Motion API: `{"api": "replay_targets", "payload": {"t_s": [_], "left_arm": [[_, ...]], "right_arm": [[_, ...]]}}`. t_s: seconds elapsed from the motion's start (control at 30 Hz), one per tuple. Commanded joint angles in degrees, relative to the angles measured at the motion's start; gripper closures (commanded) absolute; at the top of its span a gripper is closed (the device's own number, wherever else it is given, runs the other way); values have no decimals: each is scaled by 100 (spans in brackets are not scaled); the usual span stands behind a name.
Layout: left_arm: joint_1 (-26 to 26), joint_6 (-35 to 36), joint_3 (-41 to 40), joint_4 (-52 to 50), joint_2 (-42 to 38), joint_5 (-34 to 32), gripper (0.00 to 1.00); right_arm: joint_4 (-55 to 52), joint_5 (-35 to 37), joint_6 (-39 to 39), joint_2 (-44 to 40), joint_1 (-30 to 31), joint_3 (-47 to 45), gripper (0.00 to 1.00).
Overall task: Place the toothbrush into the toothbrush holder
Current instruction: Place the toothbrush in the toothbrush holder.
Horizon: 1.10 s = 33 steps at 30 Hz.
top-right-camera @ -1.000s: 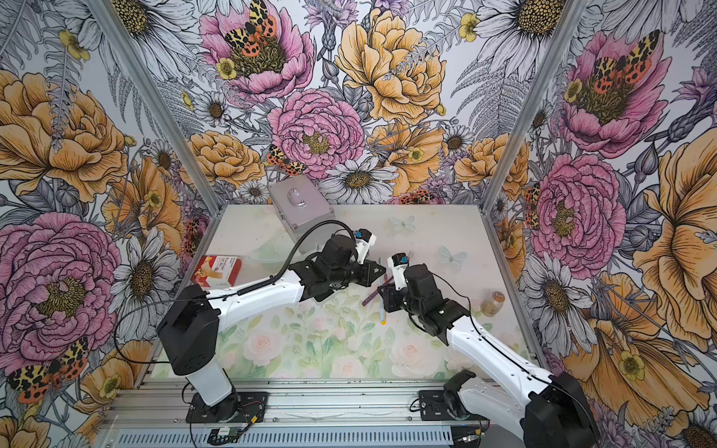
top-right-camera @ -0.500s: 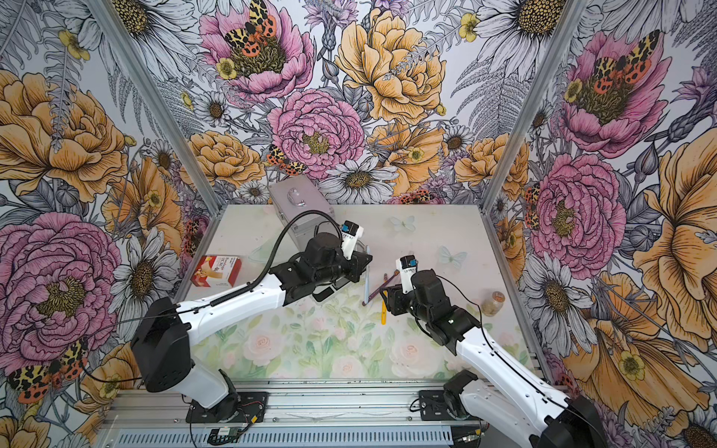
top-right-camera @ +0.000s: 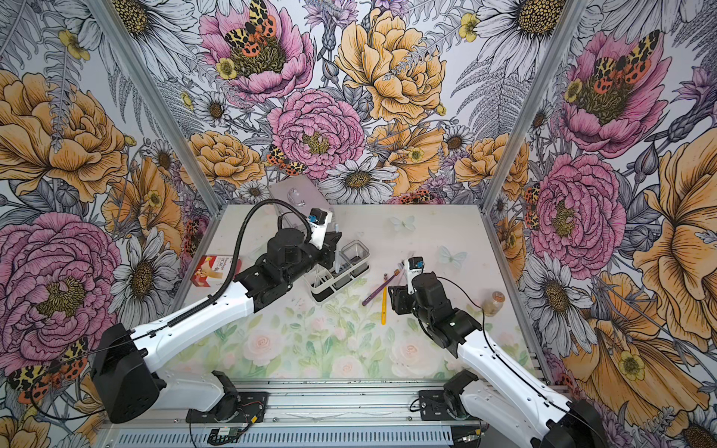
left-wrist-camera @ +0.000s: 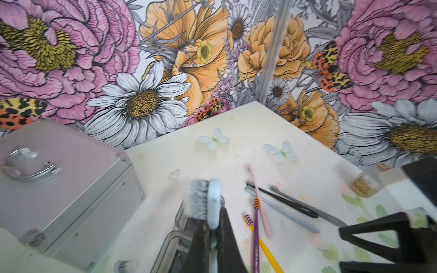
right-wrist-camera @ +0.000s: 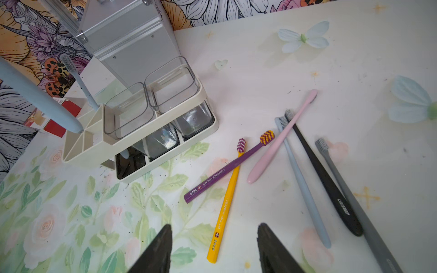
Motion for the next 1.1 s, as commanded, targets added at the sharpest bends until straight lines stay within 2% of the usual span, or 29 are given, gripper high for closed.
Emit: {"api": "replay_targets", "payload": {"t_s": [0.0,0.1,0.33,0.47,0.6,0.77,1.07], "left_arm": [[67,437,-214,288,-295,-765,100],[91,565,-395,403,-435,-976,100],[153,685,-761,732,-801,-819,100],[248,677,-855,715,-745,-1019,100],[421,529,-1012,818,-737,-816,100],[436,583,-1072,860,-654,-800,100],[453,343,-1273,937,-557,-681,100]], "right_arm": [[-72,138,79,32,8,25,40],[-105,177,71,82,4,64,39],[-133,156,9,321,-13,84,39],[-140,139,-25,353,-21,73,39],[-149,138,-52,311,-23,29,39],[-145,-62,-123,310,-28,29,38],[-150,-19,-90,349,-33,-6,38]]}}
